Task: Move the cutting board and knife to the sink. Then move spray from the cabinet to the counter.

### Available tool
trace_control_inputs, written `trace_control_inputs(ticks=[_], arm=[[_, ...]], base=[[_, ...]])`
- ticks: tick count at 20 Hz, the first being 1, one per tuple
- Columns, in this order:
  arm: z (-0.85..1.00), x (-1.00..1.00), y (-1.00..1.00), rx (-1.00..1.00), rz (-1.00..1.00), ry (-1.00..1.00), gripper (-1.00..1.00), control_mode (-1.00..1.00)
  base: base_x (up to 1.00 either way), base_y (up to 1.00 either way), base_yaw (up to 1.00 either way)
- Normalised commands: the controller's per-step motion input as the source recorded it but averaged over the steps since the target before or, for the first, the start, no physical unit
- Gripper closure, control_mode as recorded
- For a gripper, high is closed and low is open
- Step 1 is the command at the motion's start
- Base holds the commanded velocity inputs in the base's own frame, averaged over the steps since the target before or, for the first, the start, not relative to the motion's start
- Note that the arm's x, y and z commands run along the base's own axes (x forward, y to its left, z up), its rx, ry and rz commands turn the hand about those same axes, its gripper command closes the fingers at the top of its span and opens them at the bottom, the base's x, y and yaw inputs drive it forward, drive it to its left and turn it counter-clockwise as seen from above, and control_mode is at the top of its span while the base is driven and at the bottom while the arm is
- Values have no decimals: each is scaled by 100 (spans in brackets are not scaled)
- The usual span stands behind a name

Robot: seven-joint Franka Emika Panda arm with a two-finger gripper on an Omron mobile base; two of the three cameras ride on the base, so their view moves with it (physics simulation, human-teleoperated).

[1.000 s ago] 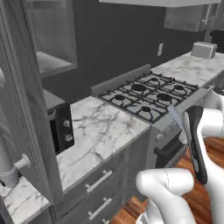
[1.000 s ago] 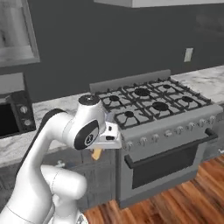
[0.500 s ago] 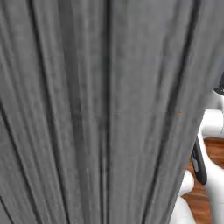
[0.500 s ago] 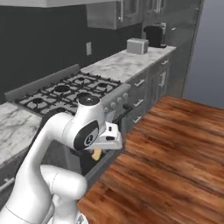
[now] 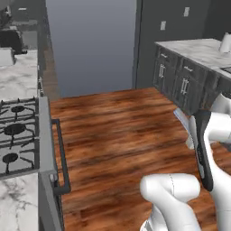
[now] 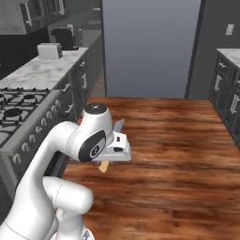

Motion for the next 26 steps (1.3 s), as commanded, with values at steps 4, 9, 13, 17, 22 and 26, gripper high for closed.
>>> trace_control_inputs(ticks=[4, 9, 13, 17, 22, 26], arm=[[0, 0, 0, 0, 0, 0, 100, 100], [0, 0, 0, 0, 0, 0, 100, 100], [0, 0, 0, 0, 0, 0, 100, 100], [0, 0, 0, 0, 0, 0, 100, 100], [0, 0, 0, 0, 0, 0, 100, 100], [0, 0, 0, 0, 0, 0, 100, 100]], base=[[26, 0, -63], [54, 0, -39], [65, 0, -26], [64, 2, -28], [60, 5, -36], [49, 5, -48]])
